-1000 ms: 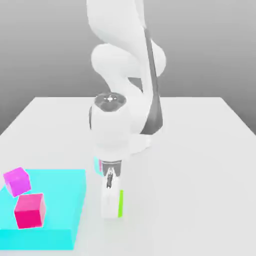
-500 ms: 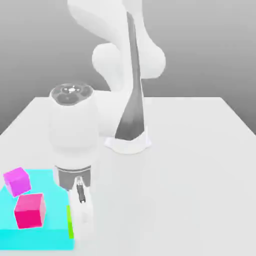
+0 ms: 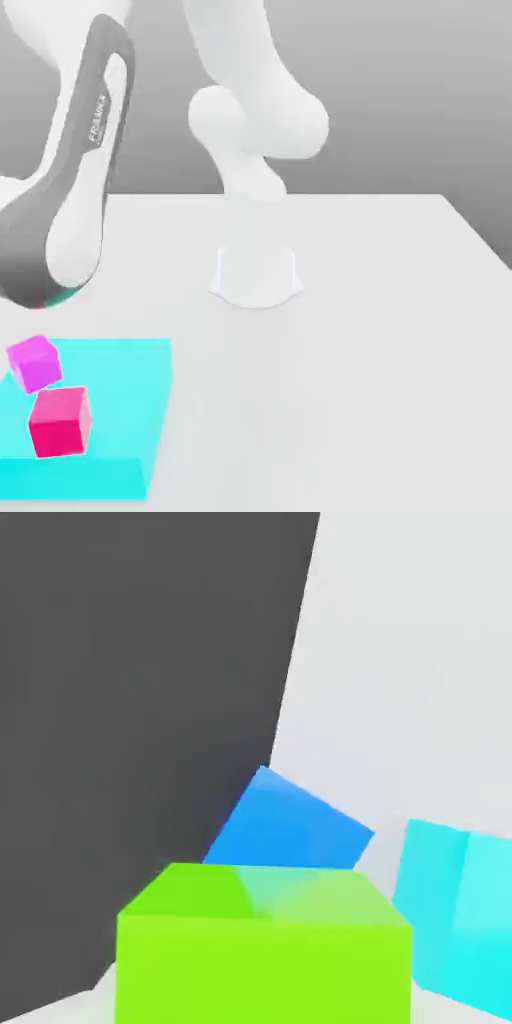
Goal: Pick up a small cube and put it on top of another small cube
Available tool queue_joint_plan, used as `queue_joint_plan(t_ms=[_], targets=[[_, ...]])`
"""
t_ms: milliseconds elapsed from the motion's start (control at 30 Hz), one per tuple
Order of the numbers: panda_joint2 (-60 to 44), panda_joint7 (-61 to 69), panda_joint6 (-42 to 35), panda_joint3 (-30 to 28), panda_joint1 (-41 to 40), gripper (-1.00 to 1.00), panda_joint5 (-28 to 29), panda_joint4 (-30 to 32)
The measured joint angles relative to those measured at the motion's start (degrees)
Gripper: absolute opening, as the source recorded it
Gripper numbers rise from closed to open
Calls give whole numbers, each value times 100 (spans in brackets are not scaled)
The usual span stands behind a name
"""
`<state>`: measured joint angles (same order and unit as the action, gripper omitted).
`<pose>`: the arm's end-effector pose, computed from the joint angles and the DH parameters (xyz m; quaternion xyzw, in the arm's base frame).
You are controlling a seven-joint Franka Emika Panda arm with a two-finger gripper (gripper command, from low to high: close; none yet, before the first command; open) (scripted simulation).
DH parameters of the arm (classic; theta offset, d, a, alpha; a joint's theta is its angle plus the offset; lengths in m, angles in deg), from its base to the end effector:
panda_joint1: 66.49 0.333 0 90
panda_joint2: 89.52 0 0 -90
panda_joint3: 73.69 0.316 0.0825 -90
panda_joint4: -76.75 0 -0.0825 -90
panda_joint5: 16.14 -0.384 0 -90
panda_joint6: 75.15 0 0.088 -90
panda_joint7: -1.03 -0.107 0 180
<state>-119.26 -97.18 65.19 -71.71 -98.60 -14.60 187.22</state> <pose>0.5408 -0.3149 0.2176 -0.4429 0.8966 -0.0011 0.0007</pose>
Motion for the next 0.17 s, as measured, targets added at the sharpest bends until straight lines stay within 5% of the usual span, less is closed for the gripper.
queue_joint_plan(t_ms=[33,67,167], targets=[[-186,-11,162,-13,-2,-100,-5,-21],[-323,-17,284,-23,0,100,-6,-34],[-323,-17,284,-23,0,100,-6,-34]])
